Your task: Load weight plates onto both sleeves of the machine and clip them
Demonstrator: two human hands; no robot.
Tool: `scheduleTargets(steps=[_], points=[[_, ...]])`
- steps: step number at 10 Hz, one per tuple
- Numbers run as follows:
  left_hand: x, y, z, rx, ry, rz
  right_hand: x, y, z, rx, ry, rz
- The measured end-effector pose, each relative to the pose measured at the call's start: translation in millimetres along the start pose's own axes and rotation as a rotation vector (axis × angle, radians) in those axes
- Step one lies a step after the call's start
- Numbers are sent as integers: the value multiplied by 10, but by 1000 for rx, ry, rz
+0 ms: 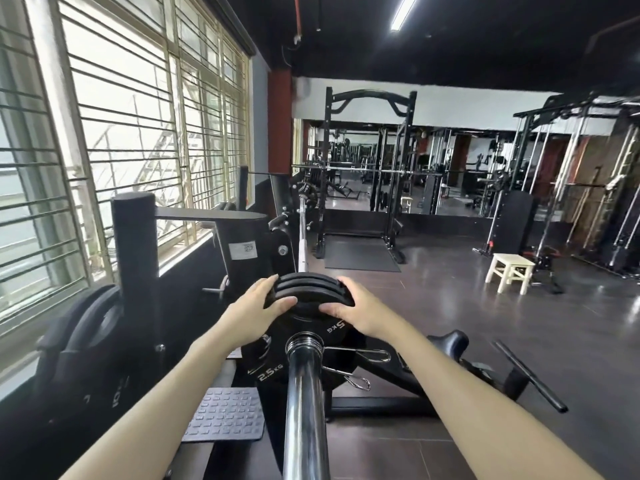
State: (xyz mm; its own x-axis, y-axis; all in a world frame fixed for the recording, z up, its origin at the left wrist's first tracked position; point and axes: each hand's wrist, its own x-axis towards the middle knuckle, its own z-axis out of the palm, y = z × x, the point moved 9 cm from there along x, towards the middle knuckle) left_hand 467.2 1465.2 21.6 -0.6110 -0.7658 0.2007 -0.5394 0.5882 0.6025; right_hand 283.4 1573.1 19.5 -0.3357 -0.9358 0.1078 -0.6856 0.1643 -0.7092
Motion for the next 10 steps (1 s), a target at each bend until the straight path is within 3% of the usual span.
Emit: scheduleTargets(steps=[5,7,10], points=[[-3,-33,34,-19,22,12,-175,-152,41,47,91,27],[-108,-47,88,-97,-13,-59,-358,-244,-2,16,204,66],[-1247,30,7,-244,-22,-188,-1245,-229,-251,15,330,83]])
